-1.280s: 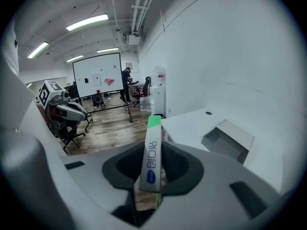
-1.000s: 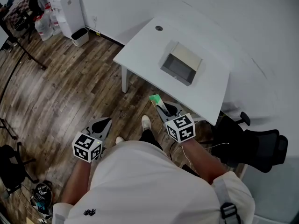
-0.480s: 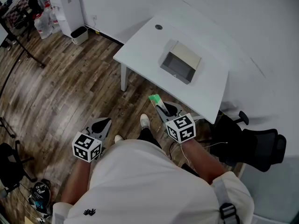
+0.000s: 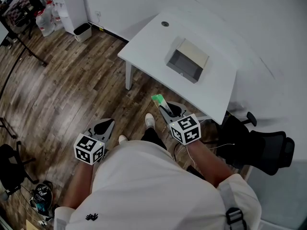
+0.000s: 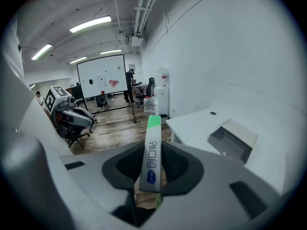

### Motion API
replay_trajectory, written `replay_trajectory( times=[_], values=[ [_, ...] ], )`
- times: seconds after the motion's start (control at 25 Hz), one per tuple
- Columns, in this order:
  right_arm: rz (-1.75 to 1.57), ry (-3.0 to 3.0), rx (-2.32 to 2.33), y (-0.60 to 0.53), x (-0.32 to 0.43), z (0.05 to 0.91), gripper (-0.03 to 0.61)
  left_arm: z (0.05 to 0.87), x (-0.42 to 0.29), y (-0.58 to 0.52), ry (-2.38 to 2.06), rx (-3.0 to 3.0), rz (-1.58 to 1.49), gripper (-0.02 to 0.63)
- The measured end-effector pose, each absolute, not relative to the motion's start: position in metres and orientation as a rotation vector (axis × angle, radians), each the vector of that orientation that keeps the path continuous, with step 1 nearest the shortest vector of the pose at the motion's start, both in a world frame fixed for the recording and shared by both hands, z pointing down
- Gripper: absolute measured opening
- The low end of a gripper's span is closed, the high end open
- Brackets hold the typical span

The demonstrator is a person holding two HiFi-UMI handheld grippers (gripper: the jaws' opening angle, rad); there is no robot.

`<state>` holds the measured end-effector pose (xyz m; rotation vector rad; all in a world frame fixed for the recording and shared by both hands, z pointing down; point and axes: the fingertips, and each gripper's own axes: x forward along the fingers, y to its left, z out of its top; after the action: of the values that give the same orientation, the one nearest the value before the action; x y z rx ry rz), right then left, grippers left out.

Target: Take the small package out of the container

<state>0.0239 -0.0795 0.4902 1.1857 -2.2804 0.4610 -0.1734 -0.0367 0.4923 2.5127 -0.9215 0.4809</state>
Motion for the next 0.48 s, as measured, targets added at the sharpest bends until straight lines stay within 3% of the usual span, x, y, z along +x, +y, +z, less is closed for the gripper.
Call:
replay_trajectory(
  times=[0.48],
  values=[
    [0.464,-2.266,1.187,-0.0762,0.0231,0.4917,0.091,0.4957,-0.1771,-0.0338,-0.911,2.501,0.484,0.006]
  ],
)
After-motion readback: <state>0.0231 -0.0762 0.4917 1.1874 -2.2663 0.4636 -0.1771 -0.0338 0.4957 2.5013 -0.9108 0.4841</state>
